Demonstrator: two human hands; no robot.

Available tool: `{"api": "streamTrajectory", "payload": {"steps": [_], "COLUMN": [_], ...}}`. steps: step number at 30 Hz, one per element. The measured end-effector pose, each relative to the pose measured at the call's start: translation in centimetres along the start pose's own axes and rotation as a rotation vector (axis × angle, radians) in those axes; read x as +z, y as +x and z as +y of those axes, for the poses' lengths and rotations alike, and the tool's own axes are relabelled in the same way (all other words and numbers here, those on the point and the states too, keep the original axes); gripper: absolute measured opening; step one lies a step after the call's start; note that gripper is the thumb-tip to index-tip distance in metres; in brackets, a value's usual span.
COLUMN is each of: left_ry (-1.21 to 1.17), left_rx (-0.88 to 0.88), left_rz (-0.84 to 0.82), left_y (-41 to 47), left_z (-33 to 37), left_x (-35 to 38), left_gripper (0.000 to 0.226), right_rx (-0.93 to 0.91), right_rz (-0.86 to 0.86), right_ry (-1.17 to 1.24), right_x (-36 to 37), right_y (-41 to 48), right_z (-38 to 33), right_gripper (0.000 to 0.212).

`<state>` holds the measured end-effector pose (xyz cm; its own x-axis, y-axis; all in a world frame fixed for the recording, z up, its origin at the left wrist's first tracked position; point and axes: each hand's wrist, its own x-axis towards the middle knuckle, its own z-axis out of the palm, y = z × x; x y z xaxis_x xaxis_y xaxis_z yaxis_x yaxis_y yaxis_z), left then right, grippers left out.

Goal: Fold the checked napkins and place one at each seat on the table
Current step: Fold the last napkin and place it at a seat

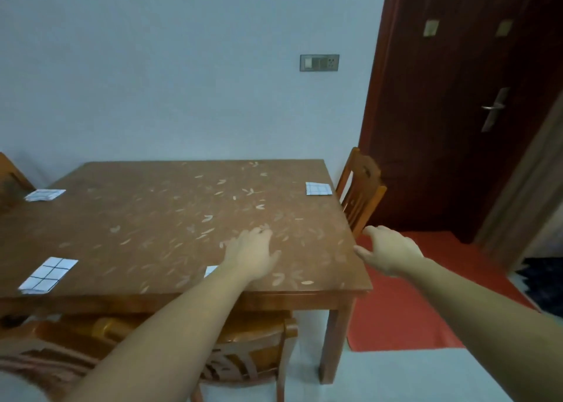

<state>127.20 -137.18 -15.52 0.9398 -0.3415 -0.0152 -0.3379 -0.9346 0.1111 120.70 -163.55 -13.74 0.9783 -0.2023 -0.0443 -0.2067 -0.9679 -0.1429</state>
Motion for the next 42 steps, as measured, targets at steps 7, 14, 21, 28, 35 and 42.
{"api": "streamTrajectory", "payload": {"steps": [7, 14, 21, 28, 35, 42], "left_ry": [0.008, 0.043, 0.011, -0.074, -0.061, -0.083], "left_rx": [-0.087, -0.136, -0.226, -0.320, -0.453, -0.773], "left_rz": [0.093, 0.088, 0.054, 0.022, 0.039, -0.019], "left_y": [2.5, 6.5, 16.6, 29.9, 40.4, 47.6], "left_z": [12.0, 21.1, 23.4, 24.4, 25.5, 29.8], "left_x": [-2.8, -1.9, 1.1, 3.7, 4.4, 6.7], "left_gripper": [0.050, 0.054, 0.051, 0.053, 0.050, 0.050], "right_rx": [-0.099, -0.173, -0.334, -0.413, -0.543, -0.791], "right_rz": [0.108, 0.077, 0.017, -0.018, -0.044, -0.135], "right_ry": [0.098, 0.073, 0.067, -0.013, -0.029, 0.007], "right_x": [-5.9, -7.2, -5.2, -5.0, -5.0, -3.3], "right_y": [1.8, 6.5, 18.0, 32.1, 46.9, 60.1], "right_z": [10.9, 19.2, 22.0, 24.8, 27.4, 29.4], "right_gripper": [0.051, 0.047, 0.050, 0.051, 0.046, 0.043]}}
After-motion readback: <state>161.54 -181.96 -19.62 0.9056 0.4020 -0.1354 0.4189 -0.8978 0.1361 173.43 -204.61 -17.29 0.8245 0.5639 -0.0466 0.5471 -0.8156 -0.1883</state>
